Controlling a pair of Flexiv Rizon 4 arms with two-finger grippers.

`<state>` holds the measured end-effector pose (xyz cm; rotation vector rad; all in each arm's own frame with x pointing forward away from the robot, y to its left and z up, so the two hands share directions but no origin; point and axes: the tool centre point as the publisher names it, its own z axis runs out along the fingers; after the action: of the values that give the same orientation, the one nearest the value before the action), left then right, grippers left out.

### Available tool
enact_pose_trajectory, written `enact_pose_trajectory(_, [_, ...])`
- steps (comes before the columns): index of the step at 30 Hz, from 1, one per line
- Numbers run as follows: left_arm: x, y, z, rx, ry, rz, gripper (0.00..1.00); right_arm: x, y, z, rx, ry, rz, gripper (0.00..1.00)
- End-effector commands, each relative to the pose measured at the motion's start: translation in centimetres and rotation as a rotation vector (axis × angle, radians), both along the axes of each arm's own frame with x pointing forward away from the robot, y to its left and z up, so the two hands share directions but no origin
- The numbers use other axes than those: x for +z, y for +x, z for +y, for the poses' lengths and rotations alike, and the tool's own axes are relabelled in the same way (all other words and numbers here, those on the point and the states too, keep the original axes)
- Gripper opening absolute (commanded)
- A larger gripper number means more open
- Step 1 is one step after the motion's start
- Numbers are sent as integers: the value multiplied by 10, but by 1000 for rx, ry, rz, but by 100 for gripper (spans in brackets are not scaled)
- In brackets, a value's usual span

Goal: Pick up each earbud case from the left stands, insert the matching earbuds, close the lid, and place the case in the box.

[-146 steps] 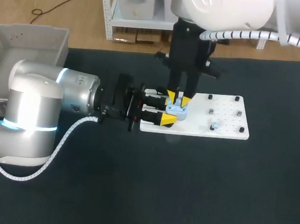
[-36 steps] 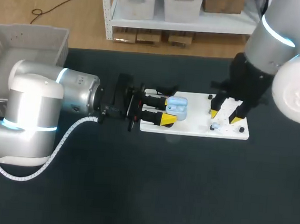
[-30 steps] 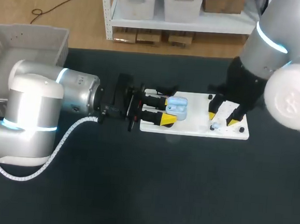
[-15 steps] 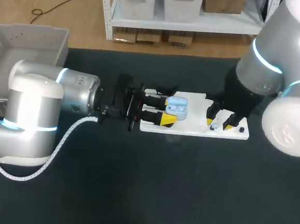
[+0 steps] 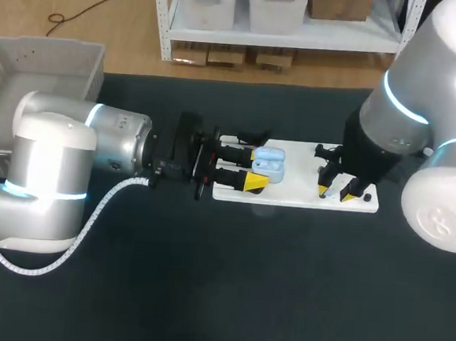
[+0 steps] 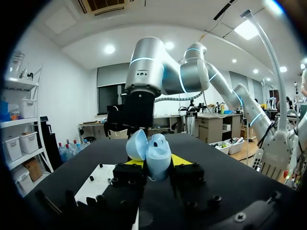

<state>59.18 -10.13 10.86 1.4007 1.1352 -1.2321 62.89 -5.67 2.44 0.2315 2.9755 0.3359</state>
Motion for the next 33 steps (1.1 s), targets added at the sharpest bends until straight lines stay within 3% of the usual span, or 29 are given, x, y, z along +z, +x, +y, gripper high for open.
enact_pose_trajectory(1, [0,-2,0,6,-1,-3,0,-3,2,1,-9,-10,-3,36])
enact_pose_trajectory(21, [0,-2,0,6,-1,-3,0,-11,10,3,-35,-17,8,29])
enact_pose_trajectory(28, [0,-2,0,6,-1,-3,0,-13,11,3,-38,-14,16,23])
enact_pose_trajectory(33, [0,-2,0,6,-1,-3,0,-13,13,3,-38,-14,17,12])
